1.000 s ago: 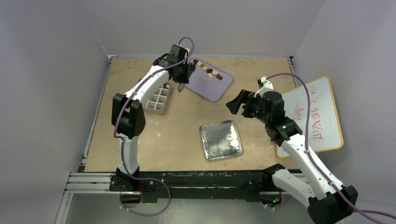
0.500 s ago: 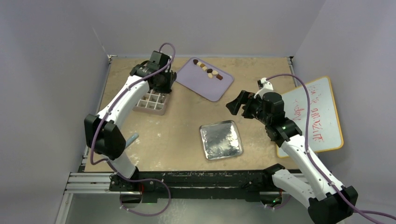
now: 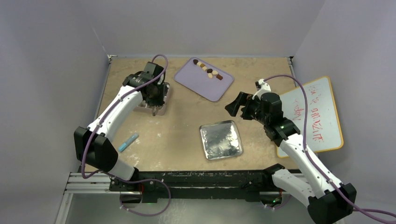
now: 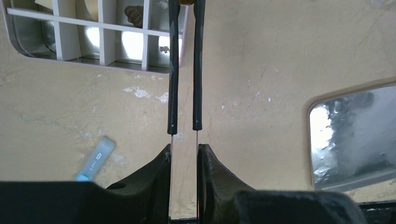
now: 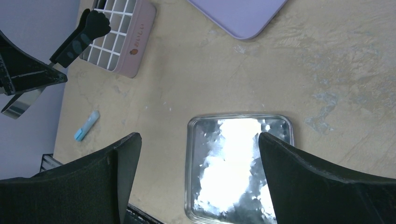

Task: Pack the chocolate
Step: Place the fake chocolate in the packing box.

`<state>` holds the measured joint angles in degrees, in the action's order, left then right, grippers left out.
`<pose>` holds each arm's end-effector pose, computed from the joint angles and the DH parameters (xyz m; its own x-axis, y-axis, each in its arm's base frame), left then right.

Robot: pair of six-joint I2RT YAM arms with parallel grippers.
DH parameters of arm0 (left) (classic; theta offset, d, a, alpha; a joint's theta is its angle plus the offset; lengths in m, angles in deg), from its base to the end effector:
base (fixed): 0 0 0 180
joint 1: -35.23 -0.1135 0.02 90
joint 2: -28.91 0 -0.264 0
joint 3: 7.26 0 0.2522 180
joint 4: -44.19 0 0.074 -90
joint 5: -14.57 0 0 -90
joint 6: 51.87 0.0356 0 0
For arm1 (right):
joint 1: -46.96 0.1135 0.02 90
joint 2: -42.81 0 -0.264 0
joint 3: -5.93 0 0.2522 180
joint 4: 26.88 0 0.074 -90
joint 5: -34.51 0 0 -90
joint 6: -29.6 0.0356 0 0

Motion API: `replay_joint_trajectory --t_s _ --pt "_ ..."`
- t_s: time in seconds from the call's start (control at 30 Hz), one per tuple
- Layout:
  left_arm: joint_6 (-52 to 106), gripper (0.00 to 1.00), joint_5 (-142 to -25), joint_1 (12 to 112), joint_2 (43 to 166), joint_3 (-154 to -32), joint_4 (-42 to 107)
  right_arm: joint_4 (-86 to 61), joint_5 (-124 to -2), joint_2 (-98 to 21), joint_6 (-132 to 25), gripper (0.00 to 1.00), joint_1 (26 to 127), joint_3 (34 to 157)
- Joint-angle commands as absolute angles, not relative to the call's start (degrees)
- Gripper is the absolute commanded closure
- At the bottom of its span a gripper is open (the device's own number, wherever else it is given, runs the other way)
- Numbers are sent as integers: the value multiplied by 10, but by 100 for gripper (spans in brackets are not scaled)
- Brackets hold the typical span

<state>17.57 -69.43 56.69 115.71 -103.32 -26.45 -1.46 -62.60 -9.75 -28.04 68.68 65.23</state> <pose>0.2867 -0.1087 0.3216 -0.8763 -0.0308 -0.4807 0.0101 0.9966 -0.0823 0.1967 0.0831 0.3177 -0.5062 0.3701 -0.7790 -0.2430 0.8055 0.5405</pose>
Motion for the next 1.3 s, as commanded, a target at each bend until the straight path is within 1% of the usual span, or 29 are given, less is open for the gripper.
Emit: replay_joint_trajectory --t_s 0.0,0.3,0.6,0.8,0.9,1.27 --pt "157 82 -686 559 1147 -1025 -267 -31 -637 -87 -276 3 688 647" --pt "150 82 -667 556 1171 -1023 -260 -27 -635 -80 -279 3 688 649" --pt "144 78 -663 550 1192 -1013 -261 -27 -631 -76 -281 3 688 647" --pt "147 72 -660 550 1195 -1015 -260 -32 -632 -82 -281 3 688 648" --pt "152 70 -658 550 1193 -1018 -261 -34 -632 -87 -281 3 688 647" --pt "163 70 -657 550 1186 -1084 -272 -42 -637 -88 -276 3 688 641"
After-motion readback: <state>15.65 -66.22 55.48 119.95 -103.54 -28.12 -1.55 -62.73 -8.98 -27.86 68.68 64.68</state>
